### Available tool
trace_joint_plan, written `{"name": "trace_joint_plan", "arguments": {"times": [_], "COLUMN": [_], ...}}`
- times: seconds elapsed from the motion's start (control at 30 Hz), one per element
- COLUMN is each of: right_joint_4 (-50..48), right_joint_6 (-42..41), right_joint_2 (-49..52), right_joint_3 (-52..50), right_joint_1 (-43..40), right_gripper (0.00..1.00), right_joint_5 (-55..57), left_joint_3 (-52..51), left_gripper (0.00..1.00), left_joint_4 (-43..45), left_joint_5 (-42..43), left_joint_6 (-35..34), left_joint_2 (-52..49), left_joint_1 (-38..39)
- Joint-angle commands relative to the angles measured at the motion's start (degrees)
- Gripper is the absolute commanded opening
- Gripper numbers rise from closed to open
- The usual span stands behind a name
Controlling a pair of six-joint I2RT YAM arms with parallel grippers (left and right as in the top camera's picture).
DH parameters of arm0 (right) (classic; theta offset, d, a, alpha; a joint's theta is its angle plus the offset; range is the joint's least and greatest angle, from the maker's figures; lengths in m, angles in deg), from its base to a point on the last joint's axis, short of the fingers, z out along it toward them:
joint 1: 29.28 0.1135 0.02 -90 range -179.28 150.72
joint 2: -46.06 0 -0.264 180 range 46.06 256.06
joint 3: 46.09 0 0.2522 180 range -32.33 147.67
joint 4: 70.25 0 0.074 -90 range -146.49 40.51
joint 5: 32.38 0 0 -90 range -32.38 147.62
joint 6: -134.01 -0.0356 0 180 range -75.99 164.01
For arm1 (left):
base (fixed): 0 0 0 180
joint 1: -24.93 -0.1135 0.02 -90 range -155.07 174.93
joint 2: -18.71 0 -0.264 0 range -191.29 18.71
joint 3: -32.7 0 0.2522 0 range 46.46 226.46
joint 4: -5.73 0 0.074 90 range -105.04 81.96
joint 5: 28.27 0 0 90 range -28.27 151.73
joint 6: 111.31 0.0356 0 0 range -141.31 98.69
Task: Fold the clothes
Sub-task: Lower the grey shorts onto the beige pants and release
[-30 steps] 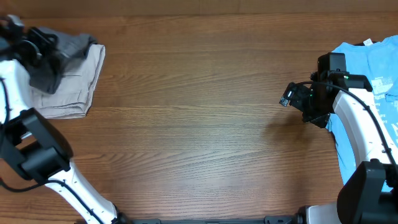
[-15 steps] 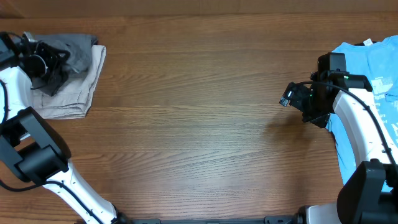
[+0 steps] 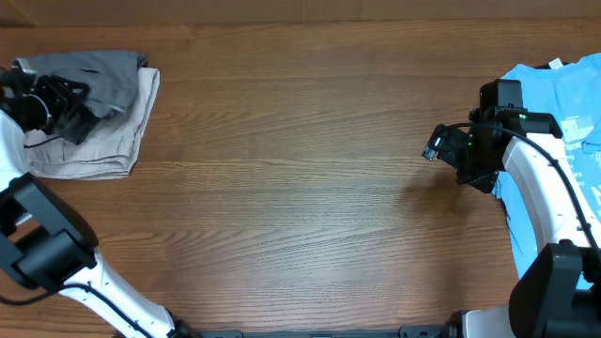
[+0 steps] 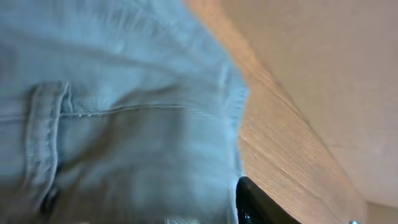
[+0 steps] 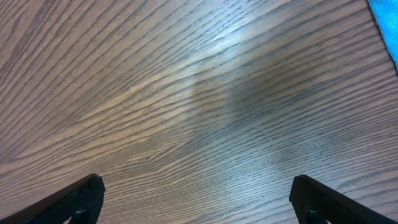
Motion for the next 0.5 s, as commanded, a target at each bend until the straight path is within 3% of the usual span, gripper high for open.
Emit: {"name": "trace_joint_plan", "arguments": {"times": [0.0, 0.17, 0.33, 0.47], "right_joint_4": [-0.2, -0.2, -0.2, -0.1], "right_joint_6": [0.2, 0.2, 0.2, 0.2], "right_joint_2": [-0.3, -0.3, -0.3, -0.3], "right_joint_3": [0.4, 0.4, 0.4, 0.4], "right_joint_1": [-0.1, -0.1, -0.1, -0.1], "right_gripper": [1.00, 1.00, 1.00, 1.00], "right_joint_5": [0.6, 0.6, 0.6, 0.6], "left_joint_3": [0.3, 0.3, 0.2, -1.9], "left_gripper": [0.42, 0.37, 0.30, 0.31], "left_joint_4": [-1.3, -9.7, -19.9, -23.2], "left_joint_5": [-3.6, -15.2, -31.0, -40.6], "left_joint_6": [2.8, -5.1, -0.4, 1.9], "left_joint_2": [7.6, 11.0, 12.3, 11.5], "left_joint_1": [-0.3, -0.3, 0.8, 2.9]}}
